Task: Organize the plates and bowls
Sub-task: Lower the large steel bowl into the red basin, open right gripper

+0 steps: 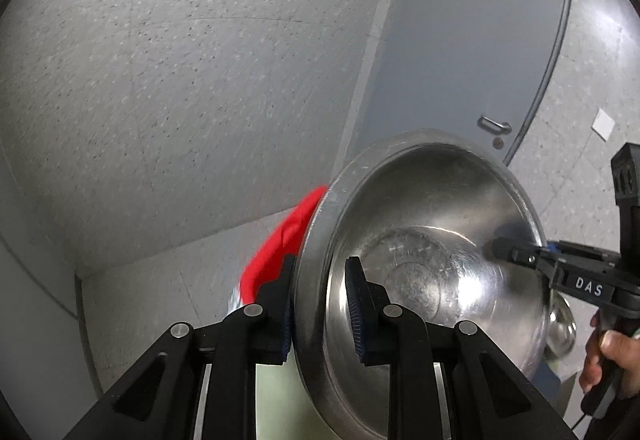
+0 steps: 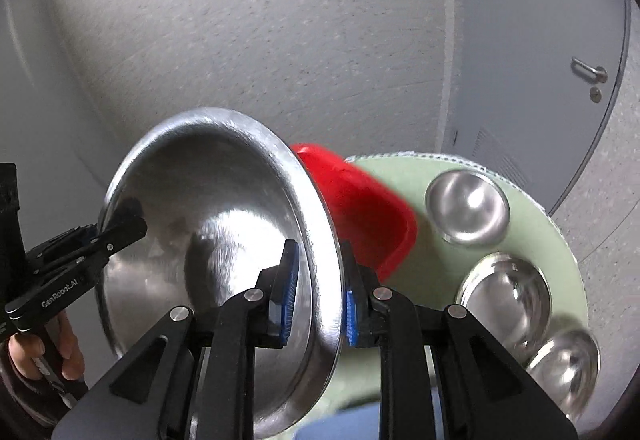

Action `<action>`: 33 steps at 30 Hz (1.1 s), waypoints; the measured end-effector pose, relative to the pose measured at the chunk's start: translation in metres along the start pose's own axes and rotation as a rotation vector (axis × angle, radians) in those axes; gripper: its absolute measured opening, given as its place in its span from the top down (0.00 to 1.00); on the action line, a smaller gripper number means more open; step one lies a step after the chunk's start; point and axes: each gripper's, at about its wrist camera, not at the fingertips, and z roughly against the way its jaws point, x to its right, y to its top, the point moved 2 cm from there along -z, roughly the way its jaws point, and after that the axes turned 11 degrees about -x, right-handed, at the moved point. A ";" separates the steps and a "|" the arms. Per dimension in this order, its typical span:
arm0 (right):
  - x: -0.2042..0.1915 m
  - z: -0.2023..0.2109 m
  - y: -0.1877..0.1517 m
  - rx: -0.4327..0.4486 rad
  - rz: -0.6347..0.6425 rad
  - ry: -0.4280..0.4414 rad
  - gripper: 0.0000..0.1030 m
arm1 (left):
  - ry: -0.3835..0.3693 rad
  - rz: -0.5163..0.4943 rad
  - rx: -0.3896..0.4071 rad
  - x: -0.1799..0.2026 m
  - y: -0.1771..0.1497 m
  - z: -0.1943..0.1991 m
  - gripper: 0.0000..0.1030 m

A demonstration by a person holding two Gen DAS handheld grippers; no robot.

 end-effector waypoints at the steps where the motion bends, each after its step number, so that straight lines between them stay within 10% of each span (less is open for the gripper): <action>1: 0.004 -0.006 0.006 -0.003 -0.011 -0.001 0.81 | 0.001 -0.002 -0.001 -0.003 0.006 -0.009 0.81; 22: 0.018 -0.122 0.037 -0.221 -0.083 -0.105 0.76 | 0.056 -0.037 -0.217 -0.018 0.067 -0.210 0.80; 33: 0.011 -0.117 0.039 -0.163 -0.034 -0.079 0.35 | 0.055 -0.052 -0.215 0.023 0.051 -0.189 0.38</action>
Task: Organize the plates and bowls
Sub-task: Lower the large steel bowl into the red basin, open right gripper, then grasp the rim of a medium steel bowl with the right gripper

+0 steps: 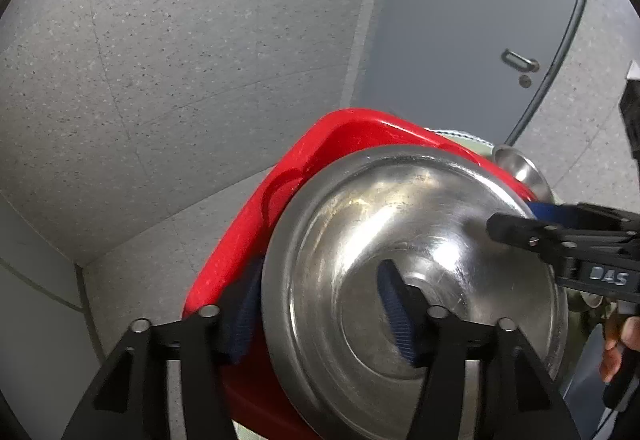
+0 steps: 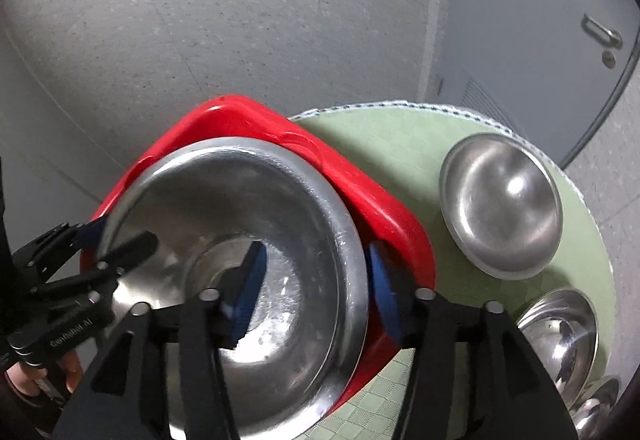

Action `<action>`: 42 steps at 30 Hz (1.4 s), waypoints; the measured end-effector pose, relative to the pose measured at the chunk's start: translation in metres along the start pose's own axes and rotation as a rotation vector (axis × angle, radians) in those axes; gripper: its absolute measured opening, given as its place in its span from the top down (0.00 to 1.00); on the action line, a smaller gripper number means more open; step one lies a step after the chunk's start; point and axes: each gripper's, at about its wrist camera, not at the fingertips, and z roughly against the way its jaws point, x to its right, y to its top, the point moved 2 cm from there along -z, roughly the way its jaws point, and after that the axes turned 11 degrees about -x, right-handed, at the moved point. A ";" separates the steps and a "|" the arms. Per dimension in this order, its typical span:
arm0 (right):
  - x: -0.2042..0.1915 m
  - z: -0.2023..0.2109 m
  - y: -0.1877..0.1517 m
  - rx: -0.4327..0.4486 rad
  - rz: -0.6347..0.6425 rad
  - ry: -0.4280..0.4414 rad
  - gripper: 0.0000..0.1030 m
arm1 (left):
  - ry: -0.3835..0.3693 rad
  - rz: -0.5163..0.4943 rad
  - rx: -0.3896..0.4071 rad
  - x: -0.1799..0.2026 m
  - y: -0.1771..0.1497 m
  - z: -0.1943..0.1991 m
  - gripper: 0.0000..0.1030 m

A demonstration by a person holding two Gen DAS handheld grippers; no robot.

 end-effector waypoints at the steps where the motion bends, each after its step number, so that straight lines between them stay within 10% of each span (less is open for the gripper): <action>1: 0.002 0.005 -0.003 0.020 -0.003 0.015 0.31 | -0.001 -0.001 0.007 0.003 -0.002 0.003 0.33; 5: 0.017 0.032 -0.017 0.105 -0.019 0.059 0.27 | 0.076 0.015 0.061 0.020 -0.014 0.015 0.03; 16: 0.121 0.138 -0.099 0.285 -0.113 0.023 0.22 | 0.164 0.034 0.268 0.127 -0.061 0.081 0.01; 32: 0.275 0.114 -0.223 0.139 -0.368 -0.018 0.19 | -0.010 -0.220 0.012 0.347 -0.084 0.002 0.01; 42: 0.284 0.073 -0.242 0.051 -0.411 0.167 0.61 | 0.033 -0.318 -0.125 0.386 -0.066 -0.051 0.44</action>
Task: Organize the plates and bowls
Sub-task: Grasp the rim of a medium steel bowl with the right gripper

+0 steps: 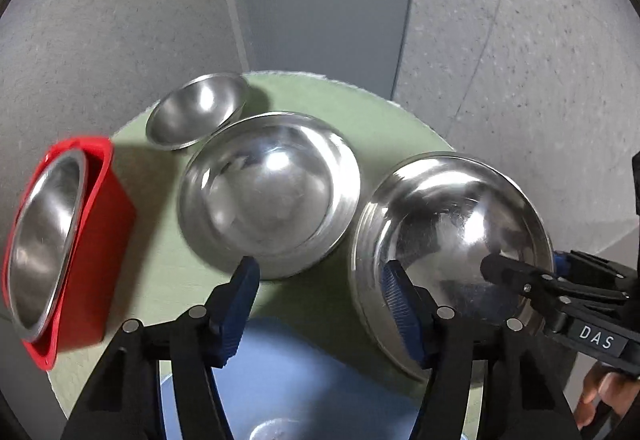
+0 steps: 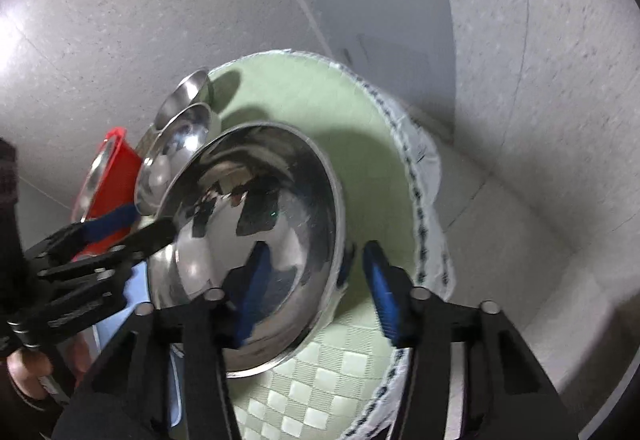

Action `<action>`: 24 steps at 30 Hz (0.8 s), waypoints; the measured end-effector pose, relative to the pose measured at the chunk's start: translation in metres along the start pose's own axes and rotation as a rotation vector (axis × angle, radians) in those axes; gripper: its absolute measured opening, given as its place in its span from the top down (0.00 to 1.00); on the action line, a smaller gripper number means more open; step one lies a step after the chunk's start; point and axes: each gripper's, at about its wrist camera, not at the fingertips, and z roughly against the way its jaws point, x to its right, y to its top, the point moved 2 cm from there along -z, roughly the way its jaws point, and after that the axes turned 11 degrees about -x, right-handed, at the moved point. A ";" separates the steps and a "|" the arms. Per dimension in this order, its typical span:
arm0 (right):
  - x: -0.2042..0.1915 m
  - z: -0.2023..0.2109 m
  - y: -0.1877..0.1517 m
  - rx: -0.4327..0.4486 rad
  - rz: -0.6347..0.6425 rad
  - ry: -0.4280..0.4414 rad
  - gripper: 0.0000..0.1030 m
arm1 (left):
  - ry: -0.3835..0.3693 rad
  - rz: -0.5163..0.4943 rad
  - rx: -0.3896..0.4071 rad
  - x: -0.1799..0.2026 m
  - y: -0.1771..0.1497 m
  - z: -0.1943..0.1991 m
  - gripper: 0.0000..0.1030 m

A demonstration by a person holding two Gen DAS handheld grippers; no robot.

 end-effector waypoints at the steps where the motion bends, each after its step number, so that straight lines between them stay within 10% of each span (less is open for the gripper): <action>1: 0.000 -0.001 -0.001 -0.002 -0.003 0.000 0.64 | -0.002 -0.018 0.004 0.004 0.004 -0.001 0.49; 6: 0.009 -0.001 -0.003 -0.001 -0.054 0.041 0.75 | -0.058 -0.066 -0.003 0.020 0.015 -0.011 0.82; 24: -0.050 0.062 0.006 0.156 -0.057 0.032 0.79 | -0.219 -0.062 0.148 -0.060 0.001 0.062 0.83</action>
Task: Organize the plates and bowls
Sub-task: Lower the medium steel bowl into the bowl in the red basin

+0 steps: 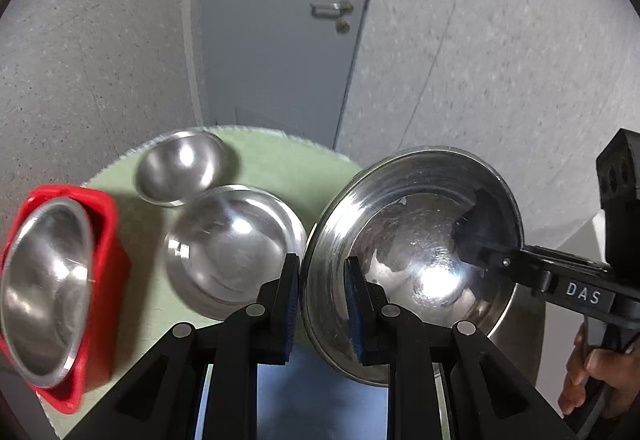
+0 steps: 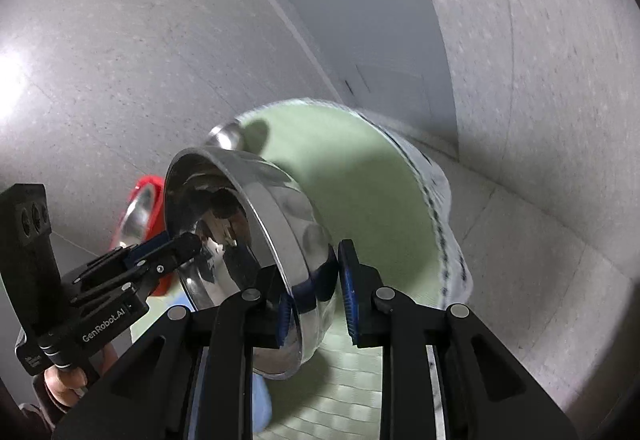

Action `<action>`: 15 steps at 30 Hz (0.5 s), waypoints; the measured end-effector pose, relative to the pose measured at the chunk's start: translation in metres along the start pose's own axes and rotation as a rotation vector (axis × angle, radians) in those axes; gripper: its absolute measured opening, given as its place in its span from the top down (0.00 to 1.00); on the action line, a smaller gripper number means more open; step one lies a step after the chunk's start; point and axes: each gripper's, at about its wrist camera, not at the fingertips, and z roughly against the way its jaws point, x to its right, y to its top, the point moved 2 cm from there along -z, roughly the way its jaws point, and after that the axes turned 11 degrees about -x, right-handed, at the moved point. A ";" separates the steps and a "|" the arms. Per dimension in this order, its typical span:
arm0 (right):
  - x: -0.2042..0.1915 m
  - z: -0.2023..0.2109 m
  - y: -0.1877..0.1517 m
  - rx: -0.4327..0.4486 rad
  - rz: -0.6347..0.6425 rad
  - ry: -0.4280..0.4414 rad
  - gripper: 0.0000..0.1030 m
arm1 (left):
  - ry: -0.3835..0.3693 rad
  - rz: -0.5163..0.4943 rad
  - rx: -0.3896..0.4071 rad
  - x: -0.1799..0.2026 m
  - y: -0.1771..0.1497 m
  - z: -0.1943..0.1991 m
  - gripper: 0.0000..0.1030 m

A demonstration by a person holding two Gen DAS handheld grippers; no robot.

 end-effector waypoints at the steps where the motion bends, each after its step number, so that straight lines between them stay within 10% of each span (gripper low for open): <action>1: -0.011 0.001 0.004 0.008 0.016 0.002 0.79 | -0.005 0.011 0.019 -0.010 -0.003 0.012 0.83; 15: -0.192 -0.076 0.045 -0.057 0.237 0.090 0.79 | 0.105 0.228 0.138 -0.190 -0.052 0.131 0.83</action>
